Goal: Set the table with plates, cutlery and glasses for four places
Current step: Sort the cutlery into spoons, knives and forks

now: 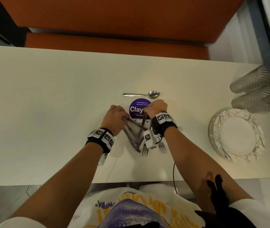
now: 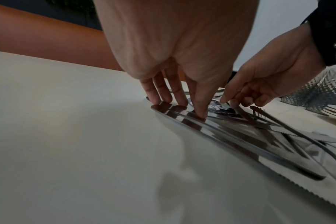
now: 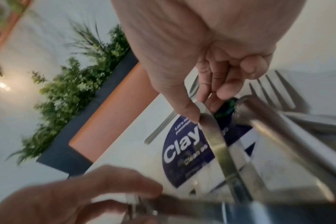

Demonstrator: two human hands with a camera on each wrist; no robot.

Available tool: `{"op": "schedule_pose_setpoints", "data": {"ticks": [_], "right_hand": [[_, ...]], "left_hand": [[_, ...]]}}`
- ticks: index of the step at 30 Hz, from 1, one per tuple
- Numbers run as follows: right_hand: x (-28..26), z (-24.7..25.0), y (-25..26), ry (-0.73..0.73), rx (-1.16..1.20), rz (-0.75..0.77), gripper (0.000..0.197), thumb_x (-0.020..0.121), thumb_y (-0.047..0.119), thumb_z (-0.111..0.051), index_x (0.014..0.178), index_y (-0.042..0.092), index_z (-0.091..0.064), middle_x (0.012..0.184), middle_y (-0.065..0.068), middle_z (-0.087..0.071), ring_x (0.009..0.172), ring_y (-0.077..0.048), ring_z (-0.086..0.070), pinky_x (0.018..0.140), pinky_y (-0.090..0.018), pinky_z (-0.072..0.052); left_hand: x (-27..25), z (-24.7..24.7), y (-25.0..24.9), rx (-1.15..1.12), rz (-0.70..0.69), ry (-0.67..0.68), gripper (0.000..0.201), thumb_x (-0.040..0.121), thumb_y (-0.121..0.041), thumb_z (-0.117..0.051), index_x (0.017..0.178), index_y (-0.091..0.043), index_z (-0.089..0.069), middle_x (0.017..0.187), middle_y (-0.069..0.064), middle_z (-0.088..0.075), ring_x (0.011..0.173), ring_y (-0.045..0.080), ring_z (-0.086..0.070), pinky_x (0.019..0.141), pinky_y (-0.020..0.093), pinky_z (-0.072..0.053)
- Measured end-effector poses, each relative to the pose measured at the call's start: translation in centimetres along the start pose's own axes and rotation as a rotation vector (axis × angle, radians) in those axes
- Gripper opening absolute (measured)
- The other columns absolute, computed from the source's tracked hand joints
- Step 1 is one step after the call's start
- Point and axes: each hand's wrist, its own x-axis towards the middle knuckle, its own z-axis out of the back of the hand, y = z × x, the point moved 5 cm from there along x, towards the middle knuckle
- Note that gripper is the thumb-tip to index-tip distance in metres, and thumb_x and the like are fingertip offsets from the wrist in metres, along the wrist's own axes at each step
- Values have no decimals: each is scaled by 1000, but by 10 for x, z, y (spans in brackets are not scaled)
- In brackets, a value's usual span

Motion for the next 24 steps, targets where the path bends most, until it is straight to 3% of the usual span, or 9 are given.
{"op": "schedule_pose_setpoints", "data": {"ticks": [3, 7, 10, 13, 15, 19, 20, 22, 24], "right_hand": [[4, 15, -7, -41, 150, -11, 30, 80, 24, -83, 105, 7, -77, 103, -6, -75, 91, -20, -71, 75, -29, -62], [5, 42, -15, -140, 317, -17, 18, 81, 27, -81, 97, 17, -76, 100, 0, -74, 90, -18, -68, 81, -28, -57], [1, 60, -14, -167, 446, 26, 14, 80, 28, -81, 88, 25, -71, 88, 0, -77, 77, -16, -74, 81, -34, -61], [-8, 77, -10, -218, 567, 99, 15, 80, 27, -83, 83, 24, -68, 72, 0, -75, 66, -18, -73, 80, -44, -62], [-17, 87, -3, -242, 617, 151, 17, 80, 25, -83, 81, 23, -66, 69, 0, -74, 61, -18, -71, 80, -45, -62], [-37, 96, 15, -241, 725, 234, 18, 81, 22, -83, 88, 15, -68, 74, -4, -74, 56, -17, -68, 76, -45, -63], [-42, 95, 19, -227, 740, 253, 19, 81, 22, -83, 90, 13, -69, 74, -5, -74, 57, -18, -68, 75, -46, -63], [-51, 88, 26, -192, 771, 277, 21, 81, 23, -83, 92, 11, -69, 74, -6, -74, 59, -20, -68, 73, -47, -63], [-57, 78, 31, -171, 785, 292, 27, 81, 27, -83, 97, 9, -70, 78, -8, -75, 62, -22, -70, 73, -48, -63]], "left_hand": [[-1, 0, 0, -10, 4, -12, 14, 93, -15, -74, 106, -16, -79, 113, 1, -69, 114, 22, -51, 92, 29, -45], [-1, 5, -3, -6, 0, -28, 13, 95, -18, -72, 104, -14, -79, 111, 2, -70, 112, 23, -53, 93, 34, -49], [1, 8, -9, -2, 24, -35, 16, 97, -20, -69, 108, -14, -78, 113, 4, -71, 112, 24, -54, 97, 40, -52], [5, 11, -20, -89, 73, -21, 23, 100, -27, -65, 118, -15, -72, 120, 2, -69, 116, 21, -55, 98, 36, -52], [9, 17, -33, -210, 64, -51, 23, 101, -27, -64, 120, -16, -70, 118, 0, -70, 111, 15, -59, 96, 33, -54], [18, 35, -65, -491, 118, -87, 18, 103, -22, -61, 115, -15, -72, 99, -7, -74, 85, -1, -65, 80, 5, -49], [19, 37, -71, -564, 136, -67, 17, 103, -23, -61, 115, -16, -72, 96, -7, -75, 84, -4, -66, 78, 3, -48], [19, 40, -77, -727, 147, -42, 18, 103, -23, -62, 117, -16, -71, 94, -2, -77, 80, 3, -71, 81, 15, -56], [15, 41, -77, -793, 143, -28, 13, 103, -20, -63, 114, -17, -70, 86, 1, -75, 69, 3, -69, 71, 23, -59]]}}
